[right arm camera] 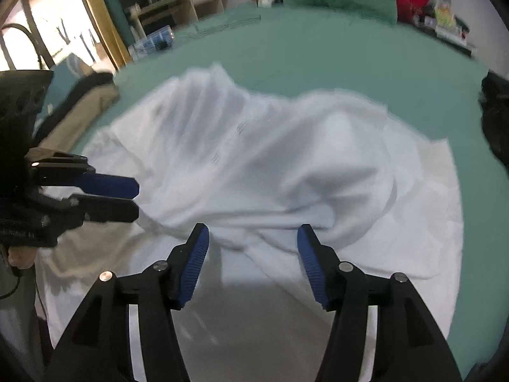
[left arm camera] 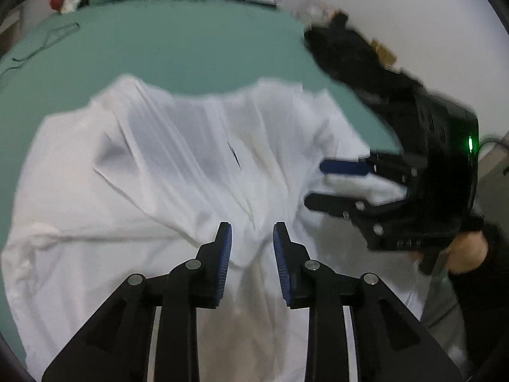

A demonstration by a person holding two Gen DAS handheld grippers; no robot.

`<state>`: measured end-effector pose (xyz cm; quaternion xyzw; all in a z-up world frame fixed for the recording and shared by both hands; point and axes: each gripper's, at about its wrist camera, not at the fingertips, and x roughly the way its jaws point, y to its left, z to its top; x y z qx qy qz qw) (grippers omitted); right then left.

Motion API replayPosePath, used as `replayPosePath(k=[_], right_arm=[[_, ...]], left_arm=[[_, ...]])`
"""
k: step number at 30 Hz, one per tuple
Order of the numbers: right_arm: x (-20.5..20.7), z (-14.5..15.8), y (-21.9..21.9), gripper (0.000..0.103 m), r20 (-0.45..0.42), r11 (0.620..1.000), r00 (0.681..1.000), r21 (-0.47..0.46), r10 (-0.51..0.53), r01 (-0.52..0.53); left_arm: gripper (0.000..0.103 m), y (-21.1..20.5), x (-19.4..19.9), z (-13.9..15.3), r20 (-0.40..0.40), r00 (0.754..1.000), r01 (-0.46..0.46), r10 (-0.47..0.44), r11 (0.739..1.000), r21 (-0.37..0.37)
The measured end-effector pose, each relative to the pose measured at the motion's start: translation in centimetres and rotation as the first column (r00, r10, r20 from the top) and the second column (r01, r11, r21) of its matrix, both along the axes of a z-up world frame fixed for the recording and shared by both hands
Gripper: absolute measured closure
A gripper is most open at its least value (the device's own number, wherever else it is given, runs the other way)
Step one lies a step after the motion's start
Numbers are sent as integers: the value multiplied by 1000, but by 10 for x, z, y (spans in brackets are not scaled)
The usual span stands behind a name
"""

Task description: Fold large clothes

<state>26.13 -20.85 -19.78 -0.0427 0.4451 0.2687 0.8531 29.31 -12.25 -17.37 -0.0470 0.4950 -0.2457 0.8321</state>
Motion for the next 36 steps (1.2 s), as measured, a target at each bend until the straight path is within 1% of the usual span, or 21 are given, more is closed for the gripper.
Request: replayPosePath(k=[1, 3, 4, 5, 7, 9, 11, 13, 14, 16, 18, 19, 21, 23, 26, 30, 33, 36], right_arm=[[0, 4, 2, 45, 26, 1000, 1000, 9, -3, 3], [0, 16, 1, 45, 96, 999, 995, 23, -26, 24], [2, 21, 0, 45, 124, 999, 991, 27, -45, 42], [6, 23, -1, 45, 140, 998, 988, 33, -62, 58], [14, 22, -2, 45, 138, 996, 987, 37, -80, 75], [23, 11, 1, 45, 106, 995, 990, 16, -96, 95], [30, 0, 0, 45, 66, 994, 992, -4, -112, 112], [34, -12, -6, 45, 20, 992, 992, -20, -124, 125], [33, -17, -6, 44, 13, 993, 993, -30, -117, 117], [26, -19, -2, 44, 41, 992, 994, -70, -99, 101], [19, -19, 1, 44, 49, 988, 996, -129, -81, 87], [16, -18, -1, 44, 49, 987, 996, -136, -79, 85], [7, -16, -6, 44, 46, 990, 996, -113, -74, 79], [-2, -11, -15, 44, 52, 990, 995, -105, -90, 95], [-21, -2, -29, 44, 88, 985, 987, -98, -137, 146], [-46, 7, -57, 44, 94, 967, 963, -18, -252, 255], [-66, 13, -76, 44, 75, 937, 934, 49, -350, 347], [-83, 19, -93, 44, 73, 903, 901, 78, -427, 422]], left_arm=[[71, 7, 1, 7, 29, 999, -24, 24, 1000, -12], [64, 18, 7, 18, 90, 993, -71, 74, 997, -29], [63, 22, 10, 21, 111, 989, -93, 96, 995, -30], [62, 27, 15, 21, 133, 983, -129, 130, 991, -21], [62, 29, 29, 17, 145, 973, -186, 180, 982, 24], [62, 34, 44, 6, 128, 966, -237, 226, 969, 75], [62, 46, 51, -9, 78, 962, -271, 264, 957, 104], [62, 55, 52, -30, 3, 957, -287, 290, 948, 135], [62, 58, 49, -36, -14, 956, -288, 292, 948, 135], [62, 59, 40, -37, 11, 963, -269, 269, 955, 124], [62, 58, 30, -36, 18, 970, -244, 244, 959, 144], [62, 59, 24, -35, 12, 972, -234, 235, 961, 145], [62, 64, 12, -27, 17, 973, -230, 230, 964, 135], [62, 75, -3, -15, 44, 970, -244, 240, 962, 127], [62, 97, -31, 8, 92, 953, -297, 288, 950, 102], [62, 131, -64, 30, 139, 924, -370, 355, 924, 97], [62, 156, -92, 39, 164, 900, -424, 404, 899, 110], [62, 184, -120, 39, 180, 870, -481, 458, 869, 114]])
